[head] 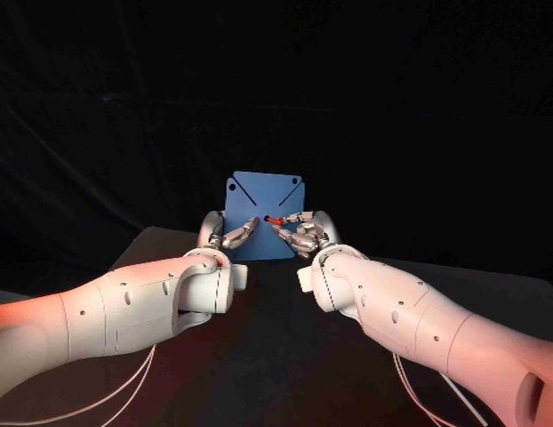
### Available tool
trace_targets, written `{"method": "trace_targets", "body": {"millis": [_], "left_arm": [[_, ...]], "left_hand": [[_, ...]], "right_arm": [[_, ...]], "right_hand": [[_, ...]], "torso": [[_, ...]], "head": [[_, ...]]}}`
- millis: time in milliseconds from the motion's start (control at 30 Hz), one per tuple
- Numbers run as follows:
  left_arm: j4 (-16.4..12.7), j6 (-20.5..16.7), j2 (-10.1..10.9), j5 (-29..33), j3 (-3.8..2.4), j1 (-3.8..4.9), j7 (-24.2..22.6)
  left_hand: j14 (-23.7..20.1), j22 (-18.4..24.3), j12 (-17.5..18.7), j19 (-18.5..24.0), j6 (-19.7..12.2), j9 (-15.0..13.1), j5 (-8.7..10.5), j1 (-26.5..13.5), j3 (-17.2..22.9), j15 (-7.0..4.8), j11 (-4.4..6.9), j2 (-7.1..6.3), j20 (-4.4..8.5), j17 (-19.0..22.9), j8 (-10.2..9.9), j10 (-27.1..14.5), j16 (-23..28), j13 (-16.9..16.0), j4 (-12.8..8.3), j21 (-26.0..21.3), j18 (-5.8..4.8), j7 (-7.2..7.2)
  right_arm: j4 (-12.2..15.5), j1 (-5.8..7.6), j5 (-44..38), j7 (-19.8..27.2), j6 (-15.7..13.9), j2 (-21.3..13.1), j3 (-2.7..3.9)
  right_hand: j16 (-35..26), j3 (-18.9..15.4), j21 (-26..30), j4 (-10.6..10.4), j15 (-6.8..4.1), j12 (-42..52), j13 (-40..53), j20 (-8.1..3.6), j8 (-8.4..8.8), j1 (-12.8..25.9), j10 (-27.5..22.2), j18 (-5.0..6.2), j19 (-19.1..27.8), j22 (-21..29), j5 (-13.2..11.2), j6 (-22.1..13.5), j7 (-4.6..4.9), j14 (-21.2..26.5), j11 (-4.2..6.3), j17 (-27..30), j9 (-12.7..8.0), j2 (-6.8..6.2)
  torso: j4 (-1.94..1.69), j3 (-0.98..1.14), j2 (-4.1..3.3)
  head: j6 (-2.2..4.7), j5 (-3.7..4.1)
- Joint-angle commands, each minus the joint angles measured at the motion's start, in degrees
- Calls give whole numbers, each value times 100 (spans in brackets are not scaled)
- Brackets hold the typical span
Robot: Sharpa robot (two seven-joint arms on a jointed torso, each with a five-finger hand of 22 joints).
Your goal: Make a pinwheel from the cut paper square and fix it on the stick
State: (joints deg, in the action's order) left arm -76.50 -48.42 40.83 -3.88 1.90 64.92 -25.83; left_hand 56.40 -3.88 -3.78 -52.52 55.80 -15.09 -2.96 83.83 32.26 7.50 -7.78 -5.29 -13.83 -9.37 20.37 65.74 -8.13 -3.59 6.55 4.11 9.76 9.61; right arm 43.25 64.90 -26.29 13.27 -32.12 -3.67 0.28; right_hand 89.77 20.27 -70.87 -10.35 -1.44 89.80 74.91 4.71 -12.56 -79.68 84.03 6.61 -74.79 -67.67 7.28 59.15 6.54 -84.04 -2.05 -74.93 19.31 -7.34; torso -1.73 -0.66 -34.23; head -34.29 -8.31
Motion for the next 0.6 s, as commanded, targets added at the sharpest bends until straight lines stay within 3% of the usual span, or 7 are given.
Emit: {"method": "trace_targets", "body": {"millis": [33,600], "left_arm": [[-8,50,-21,-54,-5,9,-24],[-45,82,-44,-213,-6,12,-23]], "left_hand": [[-54,3,28,57,-40,-13,25,-66,35,-1,-1,1,-1,0,21,-27,26,5,-14,-31,61,3],[-69,4,35,74,-68,-18,25,-86,53,9,-16,-5,-6,1,16,-50,39,8,-40,-34,58,11]], "right_arm": [[-31,5,-60,12,85,31,0],[-129,6,-64,4,99,108,-2]], "right_hand": [[23,19,-32,-5,2,20,1509,7,-23,18,597,-84,-26,-10,32,76,-51,-596,15,-1507,47,41],[23,35,-39,6,4,20,1509,9,-22,45,597,-87,-31,-21,25,74,-50,-596,14,-1507,50,43]], "torso": [[0,-2,1],[6,1,-2]], "head": [[-5,2],[-27,12]]}}
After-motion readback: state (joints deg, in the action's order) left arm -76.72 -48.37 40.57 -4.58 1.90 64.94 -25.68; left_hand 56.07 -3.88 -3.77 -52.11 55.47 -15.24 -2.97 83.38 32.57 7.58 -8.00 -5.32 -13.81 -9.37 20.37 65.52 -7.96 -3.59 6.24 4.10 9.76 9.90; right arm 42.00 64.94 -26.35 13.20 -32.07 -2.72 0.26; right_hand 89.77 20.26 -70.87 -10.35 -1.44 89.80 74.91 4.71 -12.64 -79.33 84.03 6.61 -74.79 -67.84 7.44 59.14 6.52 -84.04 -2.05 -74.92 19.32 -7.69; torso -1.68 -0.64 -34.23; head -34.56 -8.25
